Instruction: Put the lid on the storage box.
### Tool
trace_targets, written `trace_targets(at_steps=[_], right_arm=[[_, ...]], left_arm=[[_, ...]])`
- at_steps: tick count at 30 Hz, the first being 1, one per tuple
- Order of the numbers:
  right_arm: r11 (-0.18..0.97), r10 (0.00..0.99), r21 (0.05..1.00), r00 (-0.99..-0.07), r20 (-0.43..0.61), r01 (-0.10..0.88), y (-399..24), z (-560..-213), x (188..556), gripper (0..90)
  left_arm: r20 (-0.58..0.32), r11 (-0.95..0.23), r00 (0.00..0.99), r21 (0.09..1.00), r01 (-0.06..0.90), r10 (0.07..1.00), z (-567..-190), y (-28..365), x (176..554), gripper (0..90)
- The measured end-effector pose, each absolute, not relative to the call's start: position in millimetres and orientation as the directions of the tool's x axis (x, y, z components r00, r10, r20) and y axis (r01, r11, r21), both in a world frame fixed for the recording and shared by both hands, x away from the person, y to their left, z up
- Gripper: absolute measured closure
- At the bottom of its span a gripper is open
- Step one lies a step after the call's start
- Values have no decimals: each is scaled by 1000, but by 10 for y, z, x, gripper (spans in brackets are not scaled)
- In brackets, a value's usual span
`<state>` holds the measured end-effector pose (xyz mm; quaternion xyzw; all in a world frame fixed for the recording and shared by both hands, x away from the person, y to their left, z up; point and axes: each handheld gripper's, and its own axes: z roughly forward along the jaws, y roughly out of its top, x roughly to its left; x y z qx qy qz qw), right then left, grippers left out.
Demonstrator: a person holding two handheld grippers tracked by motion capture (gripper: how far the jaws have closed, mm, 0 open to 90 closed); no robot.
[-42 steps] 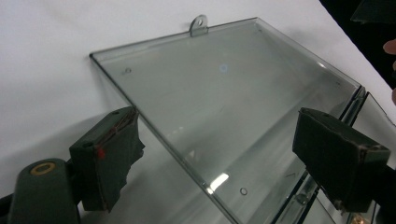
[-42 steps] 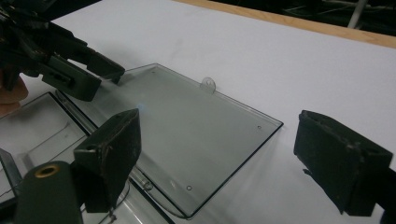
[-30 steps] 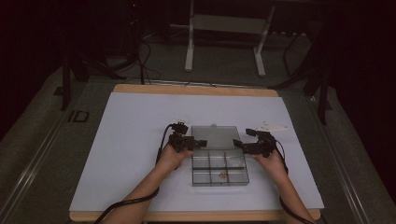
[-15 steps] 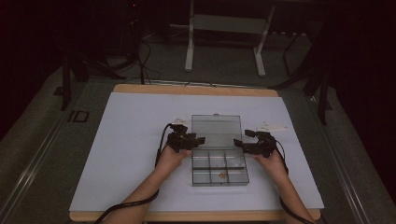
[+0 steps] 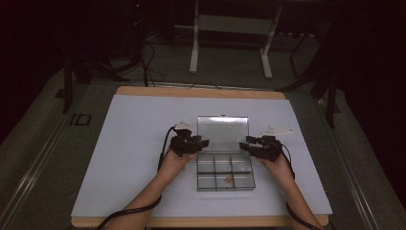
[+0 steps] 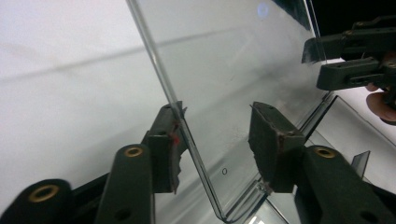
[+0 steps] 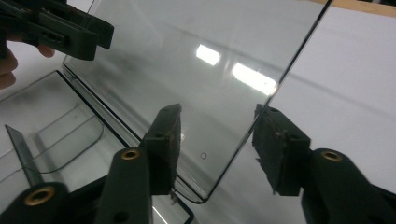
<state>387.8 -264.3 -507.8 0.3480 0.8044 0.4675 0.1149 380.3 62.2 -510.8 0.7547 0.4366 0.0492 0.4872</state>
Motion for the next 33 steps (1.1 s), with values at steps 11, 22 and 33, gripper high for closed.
trace_targets(at_steps=[11, 22, 33], right_arm=[[310, 680, 843, -722, 127, 439, -2667, -4984, 3834, 623], [289, 672, 859, -729, 134, 424, -2712, -4913, 3789, 678], [289, 657, 869, -743, 126, 402, -2732, -4863, 3718, 694]], left_arm=[[-322, -146, 635, 808, 571, 702, -5057, 651, 3737, 629], [-304, -156, 658, 825, 544, 689, -4957, 679, 3671, 629], [-281, -171, 678, 838, 518, 679, -4899, 699, 3589, 667]])
